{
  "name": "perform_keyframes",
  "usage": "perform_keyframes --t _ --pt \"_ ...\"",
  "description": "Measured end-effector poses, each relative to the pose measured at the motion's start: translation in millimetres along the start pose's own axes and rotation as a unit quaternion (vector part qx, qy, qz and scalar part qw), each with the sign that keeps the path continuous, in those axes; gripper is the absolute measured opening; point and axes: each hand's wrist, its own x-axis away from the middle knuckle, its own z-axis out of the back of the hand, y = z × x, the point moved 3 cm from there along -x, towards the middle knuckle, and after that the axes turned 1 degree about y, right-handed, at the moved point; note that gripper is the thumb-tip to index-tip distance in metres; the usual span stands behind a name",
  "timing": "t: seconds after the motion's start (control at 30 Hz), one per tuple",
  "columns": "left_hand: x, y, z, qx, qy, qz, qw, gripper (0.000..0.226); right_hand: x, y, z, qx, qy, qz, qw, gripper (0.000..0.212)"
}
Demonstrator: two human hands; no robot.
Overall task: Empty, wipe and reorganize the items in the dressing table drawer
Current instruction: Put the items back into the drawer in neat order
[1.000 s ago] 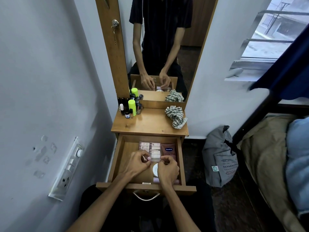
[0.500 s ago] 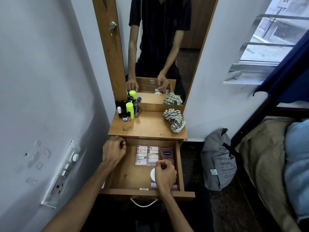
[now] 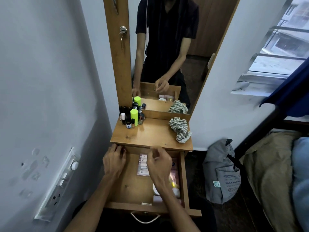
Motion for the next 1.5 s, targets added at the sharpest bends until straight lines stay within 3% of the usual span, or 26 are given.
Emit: perform_keyframes --t 0.27,0.47,0.77,0.93,1.13,1.3,1.5 --pt "4.9 0.8 9.5 0.056 0.041 0.024 0.997 0.017 -88.9 -73.0 -53.0 0.091 -0.034 0.113 0.989 0.029" --pt "9.8 1.2 15.3 0.084 0.066 0.004 0.994 0.015 -99.9 -57.6 -69.5 0.153 -0.044 0.075 0.984 0.026" --pt "8.0 0.0 14.2 0.096 0.066 0.02 0.993 0.015 -96.9 -62.2 -97.6 0.203 -0.099 0.168 0.96 0.041" --pt "6.2 -0.2 14.6 0.096 0.073 0.022 0.992 0.009 -100.5 -62.7 -103.2 0.218 -0.078 0.172 0.957 0.032" --pt "5.6 -0.4 15.5 0.1 0.074 0.021 0.992 0.007 -96.4 -59.5 -100.8 0.174 -0.058 0.171 0.968 0.018" --pt "5.5 -0.4 19.0 0.1 0.068 0.019 0.993 0.011 -68.9 -52.2 -76.9 0.077 0.007 0.171 0.982 0.016" --pt "3.9 -8.2 8.4 0.084 0.015 0.014 0.996 0.017 -16.0 -15.9 -74.3 0.028 -0.031 0.138 0.99 0.012"
